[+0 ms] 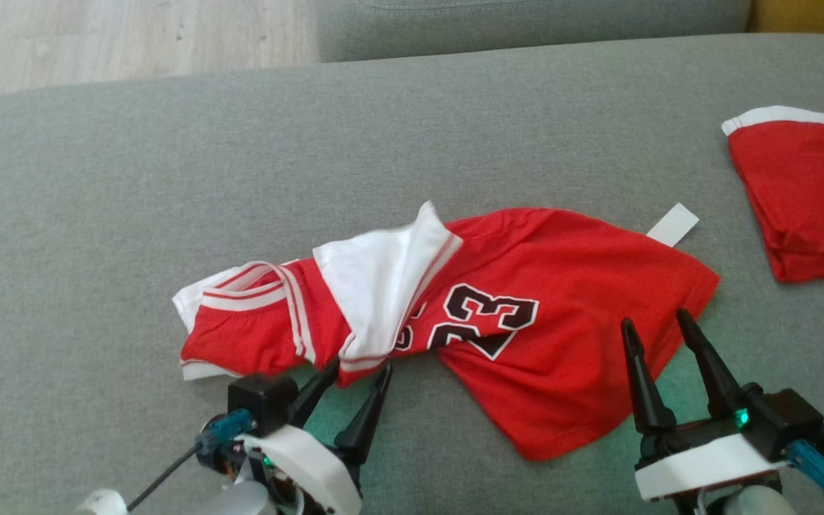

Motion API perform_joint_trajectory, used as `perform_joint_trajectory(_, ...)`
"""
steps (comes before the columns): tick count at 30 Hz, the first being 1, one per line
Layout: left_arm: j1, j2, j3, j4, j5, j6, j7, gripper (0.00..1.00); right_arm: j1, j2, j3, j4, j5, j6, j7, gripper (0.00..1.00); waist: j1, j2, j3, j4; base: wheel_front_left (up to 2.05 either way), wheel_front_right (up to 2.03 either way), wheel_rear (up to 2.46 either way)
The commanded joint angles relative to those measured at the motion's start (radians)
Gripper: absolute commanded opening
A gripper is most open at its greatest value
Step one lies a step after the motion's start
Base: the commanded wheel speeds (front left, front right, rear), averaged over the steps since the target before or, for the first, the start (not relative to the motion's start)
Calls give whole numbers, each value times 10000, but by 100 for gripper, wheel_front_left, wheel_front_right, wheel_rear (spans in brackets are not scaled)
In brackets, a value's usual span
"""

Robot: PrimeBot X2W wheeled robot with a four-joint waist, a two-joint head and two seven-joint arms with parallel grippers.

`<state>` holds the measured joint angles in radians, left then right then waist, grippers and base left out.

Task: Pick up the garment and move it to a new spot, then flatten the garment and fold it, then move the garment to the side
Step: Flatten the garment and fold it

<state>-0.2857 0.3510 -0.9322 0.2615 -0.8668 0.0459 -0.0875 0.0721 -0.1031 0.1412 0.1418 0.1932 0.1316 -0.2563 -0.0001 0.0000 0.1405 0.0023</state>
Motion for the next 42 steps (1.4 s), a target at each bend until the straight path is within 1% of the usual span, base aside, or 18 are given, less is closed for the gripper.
perform_joint_trajectory(1,-328,98,465,-353,100,90,-193,100,-126,-135,172,-304,-45,-9,-55,100,1,0,-38,44,0,0,0)
perform_joint_trajectory(2,-365,88,480,-466,197,191,-279,100,-109,-147,157,-299,-44,-9,-55,100,1,0,-57,77,0,0,0)
perform_joint_trajectory(4,-691,126,568,-915,490,528,-301,100,-42,-181,156,-297,-62,-9,-55,100,1,0,-123,165,0,0,0)
perform_joint_trajectory(8,-1429,238,872,-1365,616,996,155,100,-3,-229,250,-269,-84,-9,-55,100,1,0,-162,230,0,0,0)
perform_joint_trajectory(11,-1988,313,1096,-1235,595,1289,635,100,-53,-285,357,-285,-97,-9,-55,100,1,0,-64,222,0,0,0)
perform_joint_trajectory(14,-2398,193,1244,-635,425,1353,948,100,-131,-350,389,-322,-99,-9,-55,100,1,0,133,210,0,0,0)
perform_joint_trajectory(18,-2830,-266,1371,698,137,1069,914,100,-253,-483,473,-289,-93,-9,-55,100,1,0,388,183,0,0,0)
perform_joint_trajectory(23,-3214,-912,1424,2288,-317,418,877,100,-310,-624,465,-300,-76,-9,-55,100,1,0,524,154,0,0,0)
perform_joint_trajectory(25,-3384,-1050,1403,2890,-334,264,834,100,-327,-668,491,-294,-76,-9,-55,100,1,0,535,136,0,0,0)
perform_joint_trajectory(26,-3384,-1050,1403,2890,-334,264,834,100,-327,-668,491,-294,-76,-9,-55,100,1,0,535,136,0,0,0)
perform_joint_trajectory(27,-3464,-1120,1410,3172,-348,204,792,100,-340,-683,511,-289,-76,-9,-55,100,1,0,540,123,0,0,0)
perform_joint_trajectory(31,-3754,-1388,1403,4096,-397,-155,588,100,-363,-727,577,-273,-72,-9,-55,100,1,0,514,78,0,0,0)
perform_joint_trajectory(37,-4089,-1853,1418,5056,-639,-836,430,100,-332,-792,648,-246,-60,-9,-55,100,1,0,480,-21,0,0,0)
perform_joint_trajectory(38,-4147,-1911,1413,5185,-648,-898,395,98,-331,-798,650,-241,-67,-9,-55,100,1,0,480,-39,0,0,0)
perform_joint_trajectory(39,-4202,-1955,1405,5310,-643,-949,345,79,-334,-802,654,-237,-74,-9,-55,100,1,0,484,-60,0,0,0)
perform_joint_trajectory(41,-4315,-2004,1362,5555,-576,-1017,217,49,-346,-802,666,-230,-84,-9,-55,100,1,0,481,-110,0,0,0)
perform_joint_trajectory(42,-4357,-2027,1346,5673,-552,-1044,158,31,-351,-802,675,-225,-87,-9,-55,100,1,0,483,-136,0,0,0)
